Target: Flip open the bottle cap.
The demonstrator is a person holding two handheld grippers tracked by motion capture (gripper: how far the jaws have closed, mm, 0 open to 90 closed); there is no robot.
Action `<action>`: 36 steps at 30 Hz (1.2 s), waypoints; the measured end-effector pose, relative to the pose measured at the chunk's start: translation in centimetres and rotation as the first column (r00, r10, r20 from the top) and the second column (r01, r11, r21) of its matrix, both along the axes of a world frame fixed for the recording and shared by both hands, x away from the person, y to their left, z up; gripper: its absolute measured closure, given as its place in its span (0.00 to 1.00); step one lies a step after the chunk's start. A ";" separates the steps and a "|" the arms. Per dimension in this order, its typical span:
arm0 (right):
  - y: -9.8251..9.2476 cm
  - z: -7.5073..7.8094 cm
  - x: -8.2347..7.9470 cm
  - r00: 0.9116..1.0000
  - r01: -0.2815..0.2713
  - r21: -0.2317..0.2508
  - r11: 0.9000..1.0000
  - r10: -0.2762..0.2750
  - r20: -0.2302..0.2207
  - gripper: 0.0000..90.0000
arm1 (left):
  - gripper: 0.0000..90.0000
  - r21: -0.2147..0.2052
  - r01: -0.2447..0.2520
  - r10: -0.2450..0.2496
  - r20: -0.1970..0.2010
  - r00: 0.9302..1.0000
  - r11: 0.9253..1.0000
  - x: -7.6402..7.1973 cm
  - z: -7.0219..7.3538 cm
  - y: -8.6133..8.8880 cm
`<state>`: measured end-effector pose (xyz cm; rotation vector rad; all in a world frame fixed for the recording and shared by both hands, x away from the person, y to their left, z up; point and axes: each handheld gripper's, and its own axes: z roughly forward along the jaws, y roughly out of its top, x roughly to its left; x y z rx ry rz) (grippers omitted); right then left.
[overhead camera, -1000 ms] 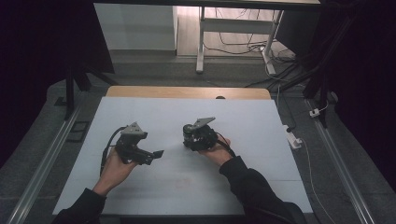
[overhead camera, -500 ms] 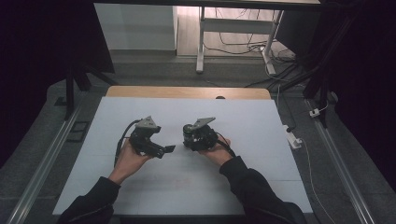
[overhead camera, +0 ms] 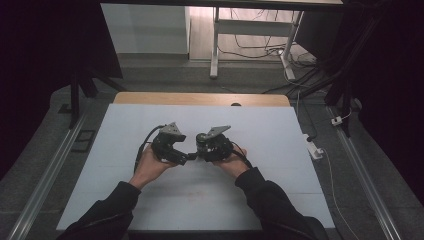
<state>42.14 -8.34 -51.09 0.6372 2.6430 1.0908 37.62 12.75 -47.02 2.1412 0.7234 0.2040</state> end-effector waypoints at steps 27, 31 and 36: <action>0.0 0.0 0.0 1.000 0.001 0.003 1.000 -0.001 -0.001 0.58 | 0.99 -0.026 0.058 -0.059 -0.008 0.998 0.998 0.7 0.6 -1.6; 0.0 0.0 0.0 1.000 0.002 0.003 1.000 -0.002 -0.001 0.58 | 0.99 -0.038 0.046 -0.046 -0.006 0.999 0.998 0.8 0.8 -1.5; 0.0 -0.1 0.0 1.000 0.003 0.005 1.000 -0.003 -0.001 0.58 | 0.99 -0.029 0.041 -0.041 0.003 0.999 0.999 0.8 1.1 -1.5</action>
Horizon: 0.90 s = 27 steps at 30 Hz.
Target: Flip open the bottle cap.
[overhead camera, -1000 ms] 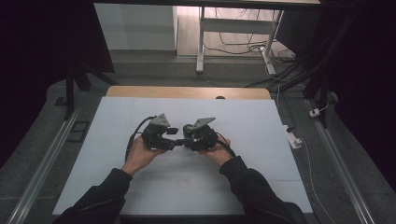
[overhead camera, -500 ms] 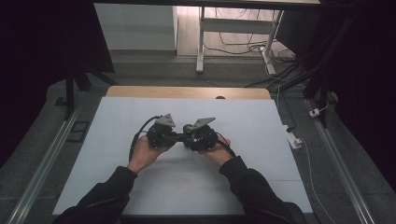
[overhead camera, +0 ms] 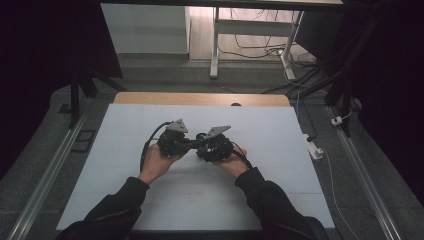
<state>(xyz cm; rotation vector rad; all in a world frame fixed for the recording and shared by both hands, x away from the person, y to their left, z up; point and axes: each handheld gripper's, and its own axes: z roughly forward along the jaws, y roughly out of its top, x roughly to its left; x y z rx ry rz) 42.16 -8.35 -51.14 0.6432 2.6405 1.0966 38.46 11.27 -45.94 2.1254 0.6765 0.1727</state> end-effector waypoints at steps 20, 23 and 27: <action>0.0 0.0 0.0 1.000 0.001 -0.002 1.000 -0.001 0.004 0.59 | 0.99 -0.001 -0.047 0.047 0.009 0.999 0.999 1.2 0.9 0.5; 0.0 0.0 0.0 1.000 0.000 -0.008 1.000 0.001 0.007 0.58 | 0.99 -0.013 -0.062 0.062 0.008 0.998 0.998 1.6 1.1 0.6; 0.0 0.0 -0.1 1.000 -0.003 -0.009 1.000 0.003 0.010 0.59 | 0.99 -0.018 -0.085 0.085 0.007 0.996 0.996 2.1 1.3 1.0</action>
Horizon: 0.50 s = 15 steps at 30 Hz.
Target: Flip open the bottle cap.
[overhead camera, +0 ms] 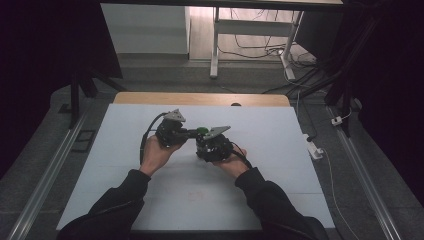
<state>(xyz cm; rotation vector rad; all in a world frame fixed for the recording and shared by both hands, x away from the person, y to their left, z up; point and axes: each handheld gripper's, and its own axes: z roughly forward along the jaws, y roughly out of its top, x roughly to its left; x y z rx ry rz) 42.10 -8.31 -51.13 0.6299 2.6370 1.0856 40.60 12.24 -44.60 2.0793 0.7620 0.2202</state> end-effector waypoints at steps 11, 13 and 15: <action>0.0 0.0 0.0 1.000 -0.002 0.000 1.000 0.002 -0.002 0.58 | 0.90 0.019 0.000 0.000 0.000 1.000 1.000 -0.6 0.2 0.4; 0.0 0.0 0.0 1.000 -0.002 0.000 1.000 0.002 -0.002 0.58 | 0.84 0.017 -0.001 0.001 0.001 1.000 1.000 -1.0 0.4 0.7; 0.0 0.0 0.0 1.000 0.000 0.001 1.000 0.000 -0.008 0.58 | 0.74 0.009 0.003 -0.003 0.005 1.000 1.000 -1.5 0.5 1.1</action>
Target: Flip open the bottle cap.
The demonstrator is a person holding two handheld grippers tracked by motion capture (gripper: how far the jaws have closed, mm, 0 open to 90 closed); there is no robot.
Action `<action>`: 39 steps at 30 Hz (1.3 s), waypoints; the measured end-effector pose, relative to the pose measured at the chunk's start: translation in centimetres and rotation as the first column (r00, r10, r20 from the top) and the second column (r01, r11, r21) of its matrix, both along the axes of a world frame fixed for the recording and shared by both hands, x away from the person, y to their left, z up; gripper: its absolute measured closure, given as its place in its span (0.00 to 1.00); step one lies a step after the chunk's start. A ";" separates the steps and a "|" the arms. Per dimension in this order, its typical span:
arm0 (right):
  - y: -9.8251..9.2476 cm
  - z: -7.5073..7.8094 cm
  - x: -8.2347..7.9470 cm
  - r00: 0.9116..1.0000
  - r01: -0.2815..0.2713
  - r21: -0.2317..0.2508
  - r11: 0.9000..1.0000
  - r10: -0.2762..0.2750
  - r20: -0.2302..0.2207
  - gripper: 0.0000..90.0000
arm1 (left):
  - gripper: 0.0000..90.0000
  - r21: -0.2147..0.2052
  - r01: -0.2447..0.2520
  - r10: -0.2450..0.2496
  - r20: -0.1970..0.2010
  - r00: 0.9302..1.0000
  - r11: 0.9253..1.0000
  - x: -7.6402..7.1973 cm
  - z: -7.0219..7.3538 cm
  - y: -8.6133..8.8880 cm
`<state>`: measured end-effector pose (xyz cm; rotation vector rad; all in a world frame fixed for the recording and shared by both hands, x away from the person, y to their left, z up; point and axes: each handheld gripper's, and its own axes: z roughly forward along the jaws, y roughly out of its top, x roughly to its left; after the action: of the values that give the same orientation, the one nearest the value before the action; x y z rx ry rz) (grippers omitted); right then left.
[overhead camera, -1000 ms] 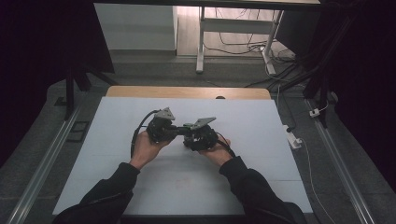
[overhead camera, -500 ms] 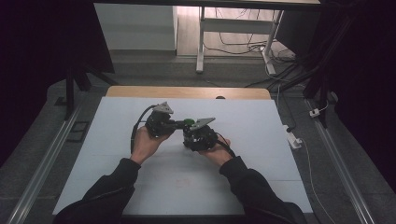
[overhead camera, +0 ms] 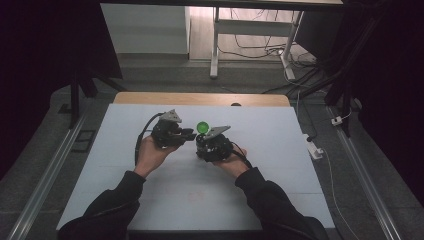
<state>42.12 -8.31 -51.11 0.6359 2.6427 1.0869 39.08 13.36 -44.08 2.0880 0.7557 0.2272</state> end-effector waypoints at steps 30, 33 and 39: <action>-0.5 1.0 -1.1 0.998 0.038 0.011 0.999 -0.037 -0.051 0.33 | 0.07 -0.021 -0.028 0.026 -0.078 0.997 0.999 -6.4 -0.7 3.7; -0.8 1.2 -1.7 0.997 0.038 0.006 0.999 -0.037 -0.065 0.30 | 0.05 -0.017 -0.032 0.031 -0.081 0.996 0.999 -7.3 -0.8 4.4; -1.5 1.9 -2.7 0.995 0.029 0.002 1.000 -0.029 -0.092 0.19 | 0.02 -0.026 -0.048 0.045 -0.092 0.995 0.999 -9.1 -1.2 5.7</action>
<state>39.40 -9.78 -49.23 0.7396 2.6998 1.0793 29.96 19.09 -45.25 2.0674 0.8583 0.1462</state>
